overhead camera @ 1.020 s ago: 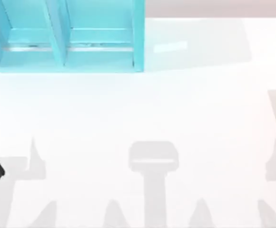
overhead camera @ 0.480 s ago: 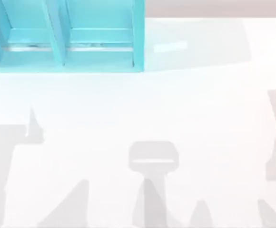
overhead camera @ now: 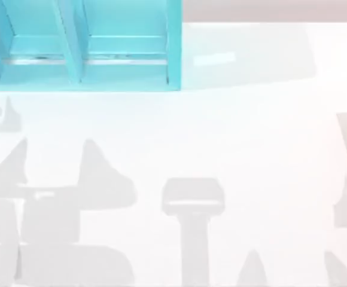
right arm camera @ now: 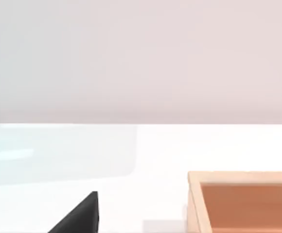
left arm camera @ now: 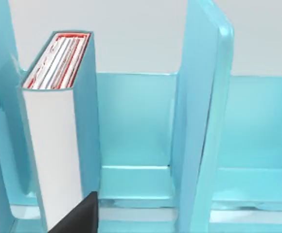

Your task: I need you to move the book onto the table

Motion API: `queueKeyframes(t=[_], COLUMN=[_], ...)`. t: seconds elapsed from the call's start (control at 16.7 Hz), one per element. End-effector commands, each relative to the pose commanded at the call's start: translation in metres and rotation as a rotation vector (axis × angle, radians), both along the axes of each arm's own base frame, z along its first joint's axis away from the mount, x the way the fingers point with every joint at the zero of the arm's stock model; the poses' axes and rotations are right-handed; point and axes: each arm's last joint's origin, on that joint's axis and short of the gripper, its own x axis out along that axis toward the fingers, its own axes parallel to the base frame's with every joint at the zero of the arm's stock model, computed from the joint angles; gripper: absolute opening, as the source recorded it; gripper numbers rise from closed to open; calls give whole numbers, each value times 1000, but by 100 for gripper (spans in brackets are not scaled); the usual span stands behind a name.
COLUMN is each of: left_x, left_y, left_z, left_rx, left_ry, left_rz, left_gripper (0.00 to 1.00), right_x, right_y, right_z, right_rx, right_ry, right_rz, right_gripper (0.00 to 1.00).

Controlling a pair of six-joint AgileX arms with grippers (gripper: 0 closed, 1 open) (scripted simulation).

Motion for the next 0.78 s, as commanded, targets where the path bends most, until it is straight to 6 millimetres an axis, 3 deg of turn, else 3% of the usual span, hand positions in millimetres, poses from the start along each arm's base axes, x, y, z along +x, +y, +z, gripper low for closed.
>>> queueKeyframes(t=[0.18,0.42,0.6,0.78], left_x=[36,63,73,75], left_y=[37,76,93,98], left_z=[-41,-90,-108,-112], left_rx=[-14,-6,15,23], left_ry=[27,11,-23,-36], left_rz=[-6,-20,-30,-33], left_gripper=[100,100,100,100], right_x=[0,0,0,0], right_y=[0,0,0,0], right_z=[0,0,0,0], right_rx=[0,0,0,0], right_ry=[0,0,0,0], right_rz=[0,0,0,0], right_gripper=[100,100,100,100])
